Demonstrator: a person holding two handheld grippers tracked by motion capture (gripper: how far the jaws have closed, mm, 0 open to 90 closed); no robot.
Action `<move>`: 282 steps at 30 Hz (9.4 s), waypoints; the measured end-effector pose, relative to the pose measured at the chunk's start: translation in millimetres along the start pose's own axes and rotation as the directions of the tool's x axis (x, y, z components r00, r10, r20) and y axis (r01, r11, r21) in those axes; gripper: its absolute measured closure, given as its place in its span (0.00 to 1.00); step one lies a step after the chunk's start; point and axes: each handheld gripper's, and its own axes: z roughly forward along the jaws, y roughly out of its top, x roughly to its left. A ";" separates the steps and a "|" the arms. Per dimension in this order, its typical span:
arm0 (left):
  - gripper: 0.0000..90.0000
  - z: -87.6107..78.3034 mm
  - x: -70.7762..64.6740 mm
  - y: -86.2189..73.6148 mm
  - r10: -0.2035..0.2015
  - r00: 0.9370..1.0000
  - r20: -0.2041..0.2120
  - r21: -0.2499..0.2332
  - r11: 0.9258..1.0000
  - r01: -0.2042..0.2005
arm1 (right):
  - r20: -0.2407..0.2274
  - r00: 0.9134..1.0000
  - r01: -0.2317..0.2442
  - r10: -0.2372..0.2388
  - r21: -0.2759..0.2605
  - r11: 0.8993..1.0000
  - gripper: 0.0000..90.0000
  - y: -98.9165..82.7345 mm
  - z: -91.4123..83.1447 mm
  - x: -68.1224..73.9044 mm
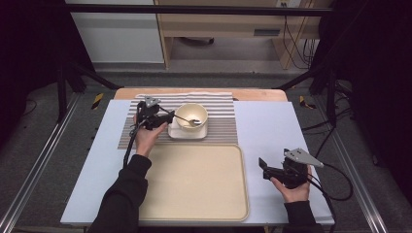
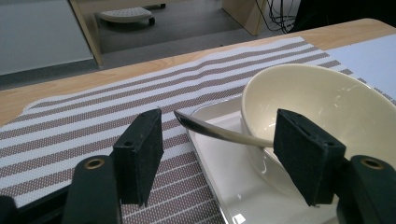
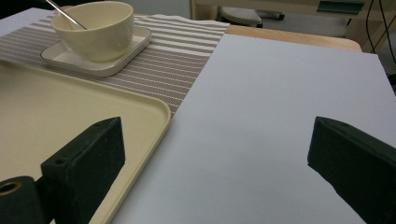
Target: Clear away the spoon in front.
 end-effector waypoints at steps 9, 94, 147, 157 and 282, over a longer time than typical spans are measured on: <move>0.52 13.2 -1.2 0.6 -0.010 1.000 0.000 0.005 1.000 0.010 | 0.001 1.000 0.003 -0.003 0.001 1.000 0.05 0.0 0.3 -0.2; 0.98 -159.5 -56.6 -3.2 0.141 0.949 0.282 -0.203 0.976 -0.085 | 0.016 1.000 0.012 -0.012 -0.013 1.000 0.05 0.9 -4.6 -0.3; 0.97 -169.0 -115.0 -78.7 0.140 0.896 0.421 -0.038 0.990 -0.137 | 0.010 1.000 0.027 -0.027 0.003 1.000 0.05 -1.9 -3.1 4.8; 0.89 -154.4 -101.2 -82.9 0.113 0.922 0.370 -0.015 0.993 -0.116 | 0.007 1.000 0.030 -0.030 0.009 1.000 0.05 -2.5 -1.5 6.1; 0.99 -117.9 -118.2 -124.8 0.214 0.881 0.422 0.257 0.904 -0.342 | 0.005 0.998 0.063 -0.064 0.039 0.997 0.05 -3.2 2.4 11.9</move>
